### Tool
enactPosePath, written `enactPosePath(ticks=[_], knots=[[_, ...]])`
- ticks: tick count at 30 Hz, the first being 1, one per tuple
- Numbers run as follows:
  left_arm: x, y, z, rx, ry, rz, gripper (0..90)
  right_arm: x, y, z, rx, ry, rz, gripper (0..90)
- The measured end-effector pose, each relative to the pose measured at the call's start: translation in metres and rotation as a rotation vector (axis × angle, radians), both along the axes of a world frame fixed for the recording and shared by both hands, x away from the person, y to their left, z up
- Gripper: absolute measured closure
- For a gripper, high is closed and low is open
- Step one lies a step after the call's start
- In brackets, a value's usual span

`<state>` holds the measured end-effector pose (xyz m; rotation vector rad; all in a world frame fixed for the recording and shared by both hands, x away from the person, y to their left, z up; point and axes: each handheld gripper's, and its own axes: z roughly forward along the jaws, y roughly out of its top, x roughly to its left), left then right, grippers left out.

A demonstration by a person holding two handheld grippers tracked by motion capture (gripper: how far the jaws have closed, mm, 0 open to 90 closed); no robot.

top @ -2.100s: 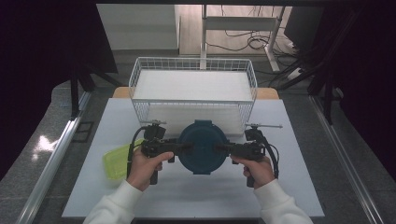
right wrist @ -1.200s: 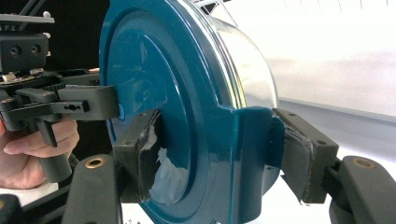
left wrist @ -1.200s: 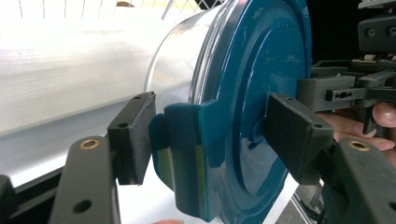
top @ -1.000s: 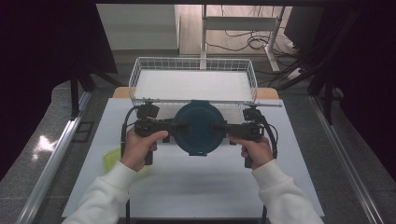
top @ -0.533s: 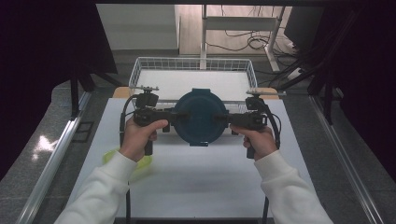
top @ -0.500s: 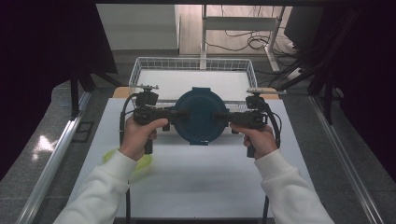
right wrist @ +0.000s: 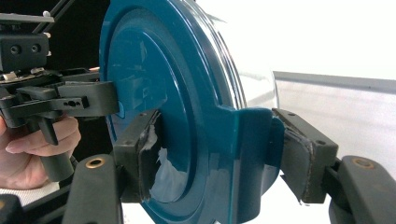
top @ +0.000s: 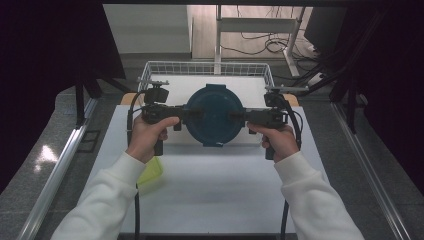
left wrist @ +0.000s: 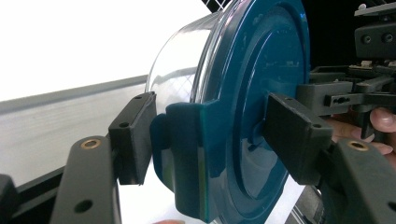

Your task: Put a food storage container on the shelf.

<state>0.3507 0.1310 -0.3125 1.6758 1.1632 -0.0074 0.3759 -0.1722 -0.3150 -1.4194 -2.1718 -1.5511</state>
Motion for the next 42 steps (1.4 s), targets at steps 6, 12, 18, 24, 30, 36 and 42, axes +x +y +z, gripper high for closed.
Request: enactPosePath(ticks=[6,12,18,24,30,36,42], knots=[[0.005,0.0,0.004,0.0,0.001,-0.002,36.2,0.005,0.0,0.004,-0.002,-0.001,0.0,35.1],[0.011,-0.001,0.007,-0.003,0.005,0.002,36.3,0.011,-0.001,0.007,0.002,0.007,0.0,35.1],[0.02,0.0,0.011,-0.011,0.004,0.001,36.3,0.021,0.0,0.014,-0.009,-0.003,0.001,35.2],[0.031,0.002,0.016,-0.016,0.004,0.002,36.3,0.029,0.002,0.019,-0.011,-0.001,-0.003,35.1],[0.042,0.002,0.021,-0.023,-0.002,0.005,36.3,0.041,0.002,0.026,-0.014,-0.008,-0.005,35.2],[0.056,0.001,0.025,-0.029,0.004,0.007,36.4,0.055,0.001,0.032,-0.018,-0.004,-0.005,35.2],[0.068,0.001,0.028,-0.032,0.004,0.009,36.4,0.066,0.0,0.035,-0.015,0.0,-0.01,35.2]])
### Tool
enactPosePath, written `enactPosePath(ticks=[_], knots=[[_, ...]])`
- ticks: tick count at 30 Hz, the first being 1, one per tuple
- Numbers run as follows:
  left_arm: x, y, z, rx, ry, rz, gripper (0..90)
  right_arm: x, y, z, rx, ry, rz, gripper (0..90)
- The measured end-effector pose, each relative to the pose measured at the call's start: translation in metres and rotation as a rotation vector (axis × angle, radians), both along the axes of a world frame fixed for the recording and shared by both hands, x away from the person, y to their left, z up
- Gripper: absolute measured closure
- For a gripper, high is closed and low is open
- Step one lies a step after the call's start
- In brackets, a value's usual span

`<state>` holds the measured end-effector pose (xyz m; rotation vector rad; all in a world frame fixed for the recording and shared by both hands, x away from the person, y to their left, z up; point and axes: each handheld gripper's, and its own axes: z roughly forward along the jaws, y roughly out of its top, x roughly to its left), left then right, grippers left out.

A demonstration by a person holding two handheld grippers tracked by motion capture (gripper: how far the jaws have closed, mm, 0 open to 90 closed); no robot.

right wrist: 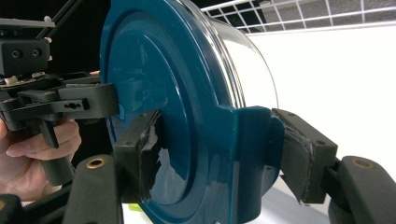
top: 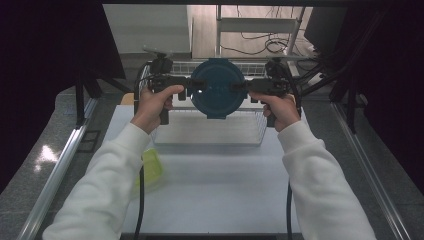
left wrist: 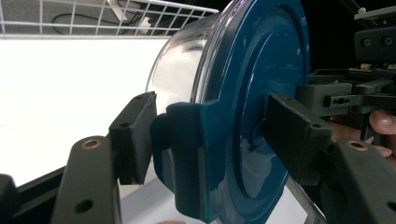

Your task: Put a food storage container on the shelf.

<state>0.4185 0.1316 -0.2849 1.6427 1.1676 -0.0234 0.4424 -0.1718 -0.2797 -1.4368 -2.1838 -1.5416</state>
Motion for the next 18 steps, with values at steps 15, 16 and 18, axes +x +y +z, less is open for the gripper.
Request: enactPosePath(ticks=[15,16,18], knots=[[0.032,0.003,-0.002,-0.024,0.034,0.004,36.4,0.033,0.003,0.005,-0.012,0.032,-0.009,35.2],[0.033,0.004,-0.002,-0.026,0.036,0.006,36.4,0.036,0.004,0.005,-0.014,0.034,-0.007,35.2],[0.034,0.005,-0.001,-0.025,0.035,0.008,36.4,0.037,0.004,0.005,-0.014,0.034,-0.007,35.2]])
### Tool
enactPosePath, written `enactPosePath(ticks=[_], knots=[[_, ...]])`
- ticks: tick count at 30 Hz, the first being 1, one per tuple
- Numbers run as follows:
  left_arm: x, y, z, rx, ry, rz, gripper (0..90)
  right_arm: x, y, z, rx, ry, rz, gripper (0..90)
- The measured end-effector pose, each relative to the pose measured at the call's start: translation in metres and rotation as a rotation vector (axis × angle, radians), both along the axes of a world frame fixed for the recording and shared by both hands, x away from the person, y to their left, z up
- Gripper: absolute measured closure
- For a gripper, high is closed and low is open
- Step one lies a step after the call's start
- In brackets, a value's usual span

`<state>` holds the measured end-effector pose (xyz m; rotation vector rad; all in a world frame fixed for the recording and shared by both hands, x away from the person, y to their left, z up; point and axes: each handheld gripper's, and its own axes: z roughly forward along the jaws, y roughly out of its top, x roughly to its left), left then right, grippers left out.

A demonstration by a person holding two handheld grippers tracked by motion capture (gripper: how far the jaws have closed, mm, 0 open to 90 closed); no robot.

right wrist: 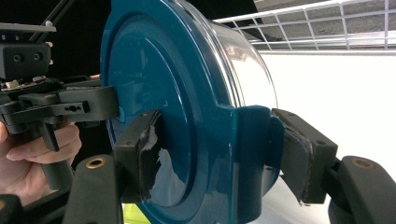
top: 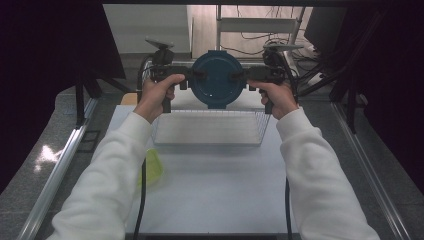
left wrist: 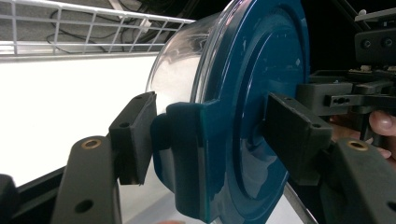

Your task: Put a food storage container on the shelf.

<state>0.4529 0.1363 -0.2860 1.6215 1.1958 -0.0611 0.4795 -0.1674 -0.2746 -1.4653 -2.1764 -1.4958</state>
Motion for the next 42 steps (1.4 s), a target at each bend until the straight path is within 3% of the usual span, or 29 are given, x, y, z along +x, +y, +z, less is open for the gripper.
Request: enactPosePath(ticks=[8,21,26,30,37,42], knots=[[0.005,0.004,0.0,-0.001,0.009,0.006,36.4,0.005,0.004,0.0,0.007,0.007,0.002,35.2],[0.023,0.005,-0.017,-0.021,0.065,0.014,36.2,0.022,0.005,-0.017,0.018,0.078,-0.032,34.8],[0.03,0.005,-0.021,-0.057,0.089,0.032,36.1,0.027,0.005,-0.02,0.036,0.098,-0.053,34.5],[0.038,0.007,-0.026,-0.084,0.131,0.044,36.2,0.034,0.004,-0.024,0.051,0.15,-0.06,33.6],[0.049,0.008,-0.037,-0.131,0.18,0.064,36.3,0.042,0.004,-0.031,0.075,0.194,-0.08,32.1],[0.052,0.01,-0.045,-0.162,0.199,0.074,36.2,0.044,0.004,-0.036,0.085,0.224,-0.097,31.2]])
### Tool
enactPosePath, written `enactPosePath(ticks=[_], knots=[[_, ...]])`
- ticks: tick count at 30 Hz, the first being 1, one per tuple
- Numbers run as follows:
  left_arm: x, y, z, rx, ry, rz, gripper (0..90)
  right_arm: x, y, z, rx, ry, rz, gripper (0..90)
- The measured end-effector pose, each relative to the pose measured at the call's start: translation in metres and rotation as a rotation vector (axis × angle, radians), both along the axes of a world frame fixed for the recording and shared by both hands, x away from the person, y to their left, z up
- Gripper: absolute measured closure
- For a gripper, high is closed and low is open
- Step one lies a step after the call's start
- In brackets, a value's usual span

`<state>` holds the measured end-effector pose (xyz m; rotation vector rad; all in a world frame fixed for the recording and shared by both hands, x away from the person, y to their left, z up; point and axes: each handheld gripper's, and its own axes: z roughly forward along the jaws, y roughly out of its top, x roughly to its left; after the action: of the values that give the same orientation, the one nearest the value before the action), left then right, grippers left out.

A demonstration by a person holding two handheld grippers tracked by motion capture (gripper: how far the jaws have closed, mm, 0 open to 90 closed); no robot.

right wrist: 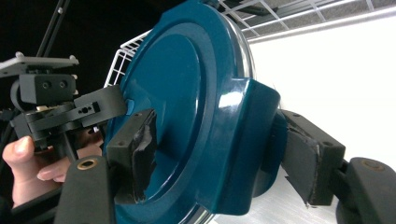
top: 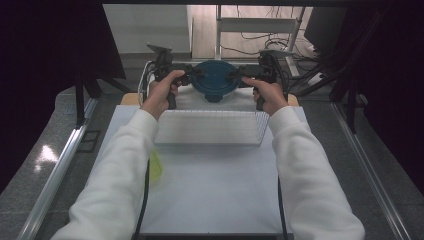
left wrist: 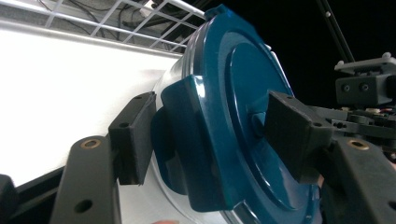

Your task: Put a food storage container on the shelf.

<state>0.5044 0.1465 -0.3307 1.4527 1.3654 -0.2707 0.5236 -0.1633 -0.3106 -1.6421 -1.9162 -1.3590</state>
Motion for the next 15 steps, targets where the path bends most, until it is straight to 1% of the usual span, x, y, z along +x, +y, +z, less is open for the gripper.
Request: enactPosePath(ticks=[1,2,6,8,9,10,11,12,14,15], knots=[[0.0,0.0,-0.002,-0.011,-0.004,0.003,36.2,0.0,0.0,-0.001,0.002,0.004,-0.002,30.9],[0.001,0.0,-0.002,-0.009,-0.008,0.0,36.2,0.001,0.0,-0.003,0.01,-0.001,-0.006,31.0],[0.001,0.001,-0.002,-0.009,-0.016,-0.007,36.2,0.0,0.0,-0.002,0.01,0.001,-0.011,30.8],[0.0,0.001,-0.003,-0.008,-0.019,-0.005,35.9,-0.001,0.001,-0.002,0.005,-0.001,-0.022,29.9],[0.0,0.001,-0.003,-0.006,-0.028,-0.001,35.4,-0.002,0.002,-0.002,0.003,-0.005,-0.031,28.3],[-0.002,0.0,-0.002,0.004,-0.042,0.01,34.4,-0.003,0.004,-0.002,0.003,-0.006,-0.053,24.0],[-0.004,-0.001,-0.001,0.023,-0.062,0.022,30.5,-0.006,0.007,0.0,-0.002,-0.015,-0.081,18.0],[-0.006,-0.001,0.001,0.038,-0.08,0.029,30.5,-0.006,0.007,0.0,-0.002,-0.015,-0.081,18.0],[-0.011,0.0,0.005,0.053,-0.12,0.043,25.7,-0.01,0.008,0.003,-0.037,-0.055,-0.113,14.2],[-0.014,0.001,0.006,0.063,-0.135,0.049,23.7,-0.013,0.008,0.005,-0.044,-0.067,-0.126,12.8]])
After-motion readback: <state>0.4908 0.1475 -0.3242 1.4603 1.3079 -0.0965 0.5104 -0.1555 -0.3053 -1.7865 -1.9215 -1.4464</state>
